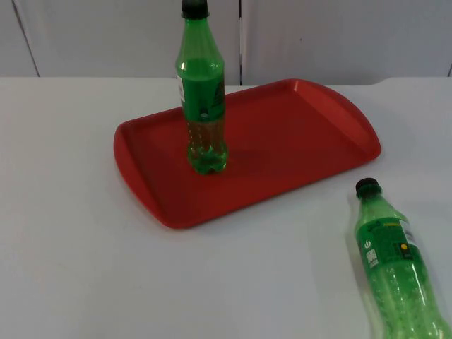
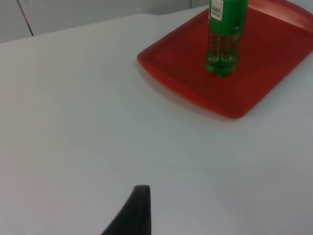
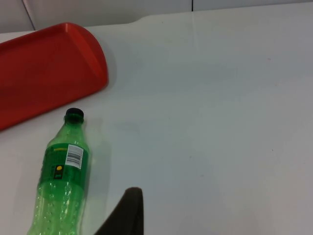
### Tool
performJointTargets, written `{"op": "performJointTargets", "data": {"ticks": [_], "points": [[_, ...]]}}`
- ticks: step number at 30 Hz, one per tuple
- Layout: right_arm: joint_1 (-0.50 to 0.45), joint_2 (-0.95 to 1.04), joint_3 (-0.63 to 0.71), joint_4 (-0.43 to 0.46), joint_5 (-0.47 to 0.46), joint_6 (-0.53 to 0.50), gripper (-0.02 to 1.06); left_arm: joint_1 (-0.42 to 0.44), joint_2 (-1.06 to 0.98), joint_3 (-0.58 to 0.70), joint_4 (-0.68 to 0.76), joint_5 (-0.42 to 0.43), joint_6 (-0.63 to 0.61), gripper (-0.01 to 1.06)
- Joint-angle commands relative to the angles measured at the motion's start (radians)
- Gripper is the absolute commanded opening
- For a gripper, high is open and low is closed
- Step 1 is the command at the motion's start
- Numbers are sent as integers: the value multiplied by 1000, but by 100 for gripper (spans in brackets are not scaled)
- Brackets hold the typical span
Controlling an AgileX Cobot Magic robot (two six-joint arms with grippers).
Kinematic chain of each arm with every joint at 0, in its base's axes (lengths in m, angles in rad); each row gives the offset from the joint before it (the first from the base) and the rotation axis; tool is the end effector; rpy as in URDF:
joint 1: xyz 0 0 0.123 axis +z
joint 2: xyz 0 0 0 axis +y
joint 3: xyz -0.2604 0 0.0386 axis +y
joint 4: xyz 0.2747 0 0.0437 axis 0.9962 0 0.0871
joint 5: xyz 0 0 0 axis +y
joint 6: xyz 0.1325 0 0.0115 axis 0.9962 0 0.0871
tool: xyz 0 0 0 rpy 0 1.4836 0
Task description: Place the bottle upright on the tray.
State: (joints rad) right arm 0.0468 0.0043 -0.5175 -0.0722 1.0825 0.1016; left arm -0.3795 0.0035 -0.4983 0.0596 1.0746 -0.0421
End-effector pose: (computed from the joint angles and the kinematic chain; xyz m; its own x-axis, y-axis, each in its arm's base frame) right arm 0.0756 -0.0049 0.2742 -0.4605 0.0460 -0.8865 0.0410 0.9987 0.0305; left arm 0.0748 -0.0223 0.2686 -0.4431 0.1620 -0.8817 0.3210 0.9470 0.0127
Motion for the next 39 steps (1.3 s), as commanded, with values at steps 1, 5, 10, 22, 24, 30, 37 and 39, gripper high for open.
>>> {"op": "performJointTargets", "data": {"ticks": [1, 5, 10, 22, 24, 30, 37, 39], "points": [[-3, -4, 1, 1, -2, -14, 105, -6, -3, 4, 2, -1, 0, 105], [-3, -4, 1, 0, -4, -14, 105, -6, -3, 4, 2, -1, 0, 105], [-3, -4, -2, 0, -8, -15, 100, -6, -3, 4, 2, -1, 0, 105], [-3, 133, -164, 14, -13, -15, 99, -6, -3, 4, 2, -1, 0, 105], [-3, 204, -209, 25, -9, -15, 99, -6, -3, 4, 2, -1, 0, 105], [-3, 392, -305, 62, -5, -34, 99, -6, -3, 4, 2, -1, 0, 105], [-3, 595, -383, 85, -1, -34, 99, -6, -3, 4, 2, -1, 0, 105], [-3, 628, -393, 85, 1, -34, 99, -6, -3, 4, 2, -1, 0, 105]]}}
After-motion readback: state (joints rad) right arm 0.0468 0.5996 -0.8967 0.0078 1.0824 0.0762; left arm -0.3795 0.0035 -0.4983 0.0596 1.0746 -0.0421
